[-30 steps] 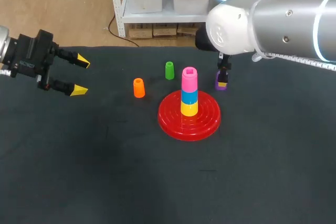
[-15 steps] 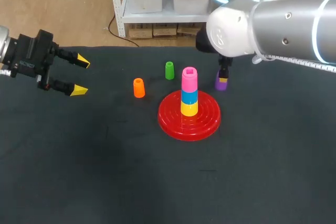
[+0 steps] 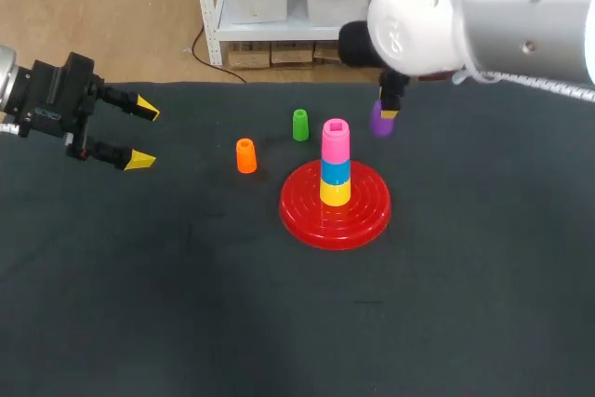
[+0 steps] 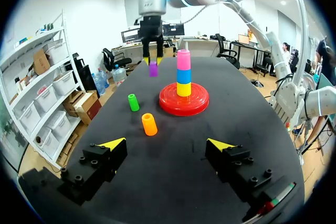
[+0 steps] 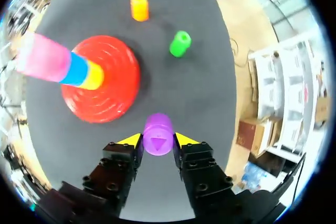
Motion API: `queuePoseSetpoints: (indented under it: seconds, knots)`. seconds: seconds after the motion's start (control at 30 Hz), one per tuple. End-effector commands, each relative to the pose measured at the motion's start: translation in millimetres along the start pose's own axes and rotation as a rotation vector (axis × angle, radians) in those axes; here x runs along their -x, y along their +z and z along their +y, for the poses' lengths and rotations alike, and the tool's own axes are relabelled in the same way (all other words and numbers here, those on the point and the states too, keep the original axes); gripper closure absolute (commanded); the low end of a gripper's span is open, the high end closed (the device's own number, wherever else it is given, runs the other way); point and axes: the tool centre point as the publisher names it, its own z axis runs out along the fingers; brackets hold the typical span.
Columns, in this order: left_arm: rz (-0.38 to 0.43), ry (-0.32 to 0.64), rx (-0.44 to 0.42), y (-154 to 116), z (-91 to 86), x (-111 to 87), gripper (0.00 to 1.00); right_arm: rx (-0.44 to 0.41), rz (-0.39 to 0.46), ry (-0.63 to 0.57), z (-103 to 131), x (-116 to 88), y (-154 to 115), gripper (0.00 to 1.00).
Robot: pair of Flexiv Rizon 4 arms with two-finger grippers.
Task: Pick up and stack the cylinders on the red base in this order: pink,purple,orange,green
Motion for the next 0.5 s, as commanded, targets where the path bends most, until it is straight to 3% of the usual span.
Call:
queuePoseSetpoints:
  seconds: [0.03, 0.27, 0.5]
  knots:
    - [-0.001, 0.002, 0.004, 0.4, -1.1, -0.7, 0.0, -0.007, -0.007, -0.055, 27.8, -1.2, -49.0, 1.0]
    - [-0.001, 0.002, 0.004, 0.4, -1.1, -0.7, 0.0, 0.062, -0.005, -0.159, 56.6, 19.3, -95.1, 1.0]
    - [-0.001, 0.002, 0.004, 0.4, -1.1, -0.7, 0.0, 0.067, -0.009, -0.155, 69.3, 45.8, -122.3, 1.0]
